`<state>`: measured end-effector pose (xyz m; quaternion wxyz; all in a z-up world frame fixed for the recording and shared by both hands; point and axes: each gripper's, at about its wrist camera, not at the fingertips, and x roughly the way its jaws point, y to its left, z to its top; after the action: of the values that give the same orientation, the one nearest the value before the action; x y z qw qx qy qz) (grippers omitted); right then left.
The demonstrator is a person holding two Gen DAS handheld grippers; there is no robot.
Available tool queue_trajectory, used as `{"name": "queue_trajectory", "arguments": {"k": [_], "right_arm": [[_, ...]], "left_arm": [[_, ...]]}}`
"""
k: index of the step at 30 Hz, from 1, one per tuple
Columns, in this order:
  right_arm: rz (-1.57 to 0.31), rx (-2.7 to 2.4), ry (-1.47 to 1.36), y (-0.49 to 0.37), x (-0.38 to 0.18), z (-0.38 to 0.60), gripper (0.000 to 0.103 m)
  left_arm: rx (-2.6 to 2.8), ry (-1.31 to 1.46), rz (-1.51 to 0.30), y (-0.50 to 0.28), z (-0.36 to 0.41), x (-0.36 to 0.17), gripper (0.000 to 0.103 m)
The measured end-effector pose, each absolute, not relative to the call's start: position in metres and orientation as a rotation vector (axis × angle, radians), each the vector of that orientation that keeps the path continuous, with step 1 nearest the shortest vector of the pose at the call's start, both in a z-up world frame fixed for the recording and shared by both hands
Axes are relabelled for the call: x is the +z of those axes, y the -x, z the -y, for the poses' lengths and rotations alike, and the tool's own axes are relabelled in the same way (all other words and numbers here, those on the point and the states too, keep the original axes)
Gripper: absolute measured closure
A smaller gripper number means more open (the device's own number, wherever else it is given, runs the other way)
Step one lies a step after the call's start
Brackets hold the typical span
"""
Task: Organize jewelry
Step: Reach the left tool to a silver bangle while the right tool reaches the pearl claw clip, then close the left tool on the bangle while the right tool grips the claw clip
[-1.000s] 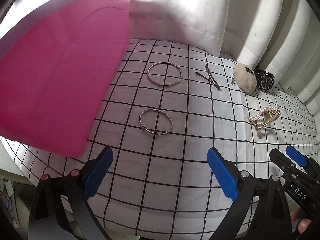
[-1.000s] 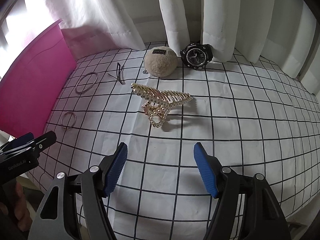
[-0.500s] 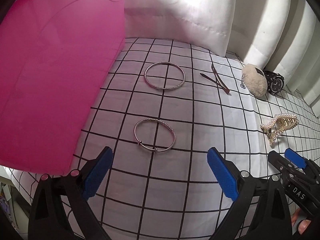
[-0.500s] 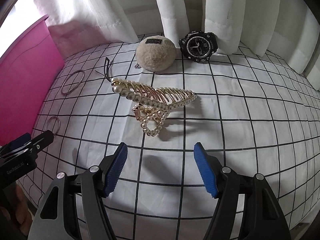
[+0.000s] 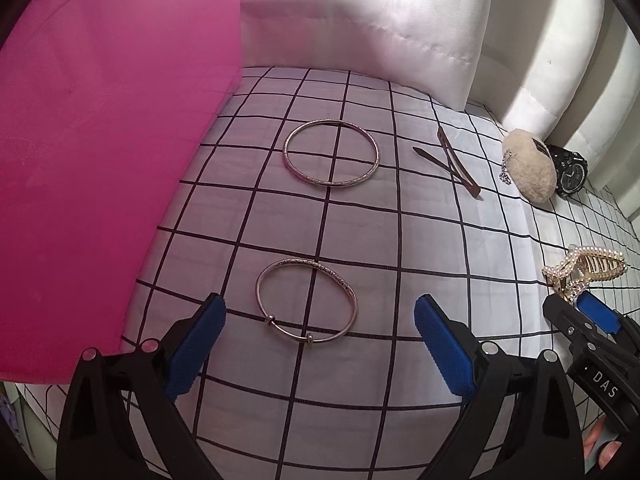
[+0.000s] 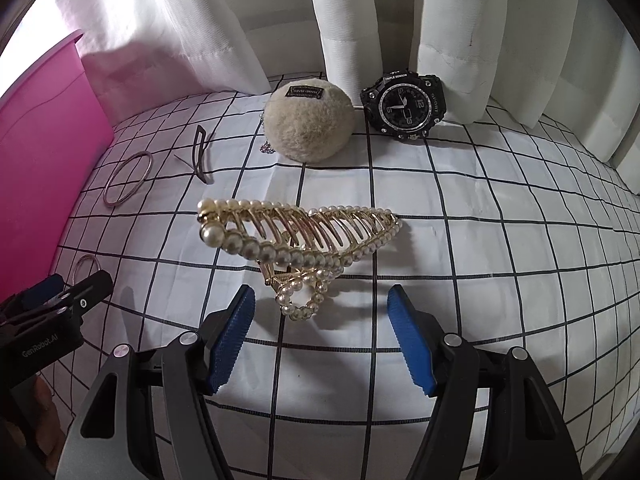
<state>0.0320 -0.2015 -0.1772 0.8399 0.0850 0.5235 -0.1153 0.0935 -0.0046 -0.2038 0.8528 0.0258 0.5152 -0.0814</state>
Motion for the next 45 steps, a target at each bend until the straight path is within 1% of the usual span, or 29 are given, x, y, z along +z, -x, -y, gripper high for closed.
{"name": "queue_trajectory", "arguments": {"k": [7, 20, 21, 23, 25, 26, 28, 29, 30, 31, 40, 45], "right_arm": [[-1.100, -0.261, -0.142, -0.039, -0.180, 0.199, 0.037], [-1.047, -0.264, -0.092, -0.047, -0.185, 0.196, 0.037], [-1.044, -0.260, -0.092, -0.048, -0.185, 0.195, 0.038], [-1.041, -0.259, -0.089, -0.049, -0.186, 0.194, 0.039], [-1.040, -0.250, -0.090, -0.049, -0.186, 0.193, 0.043], [-1.039, -0.240, -0.087, -0.048, -0.185, 0.192, 0.046], [-1.039, -0.220, -0.074, -0.048, -0.184, 0.188, 0.057], [-1.038, -0.216, -0.071, -0.048, -0.184, 0.186, 0.060], [-1.038, -0.214, -0.071, -0.048, -0.184, 0.185, 0.060], [-1.036, -0.214, -0.072, -0.048, -0.184, 0.185, 0.060], [-1.044, -0.202, -0.099, -0.044, -0.181, 0.187, 0.060], [-1.036, -0.192, -0.096, -0.038, -0.171, 0.185, 0.060]], "left_arm": [[-0.161, -0.091, -1.063, -0.094, 0.010, -0.210, 0.008], [-0.127, -0.071, -1.027, -0.092, 0.011, -0.210, 0.009], [-0.127, -0.071, -1.023, -0.092, 0.011, -0.210, 0.010], [-0.141, -0.075, -1.014, -0.090, 0.013, -0.209, 0.015], [-0.164, -0.089, -1.002, -0.085, 0.016, -0.207, 0.027], [-0.176, -0.092, -0.997, -0.083, 0.018, -0.206, 0.030], [-0.186, -0.095, -0.992, -0.081, 0.019, -0.205, 0.038], [-0.189, -0.094, -0.990, -0.080, 0.019, -0.204, 0.041], [-0.192, -0.095, -0.987, -0.079, 0.019, -0.204, 0.049], [-0.196, -0.097, -0.986, -0.079, 0.019, -0.203, 0.052], [-0.190, -0.098, -1.032, -0.081, 0.021, -0.200, 0.053], [-0.196, -0.098, -1.020, -0.075, 0.020, -0.188, 0.053]]}}
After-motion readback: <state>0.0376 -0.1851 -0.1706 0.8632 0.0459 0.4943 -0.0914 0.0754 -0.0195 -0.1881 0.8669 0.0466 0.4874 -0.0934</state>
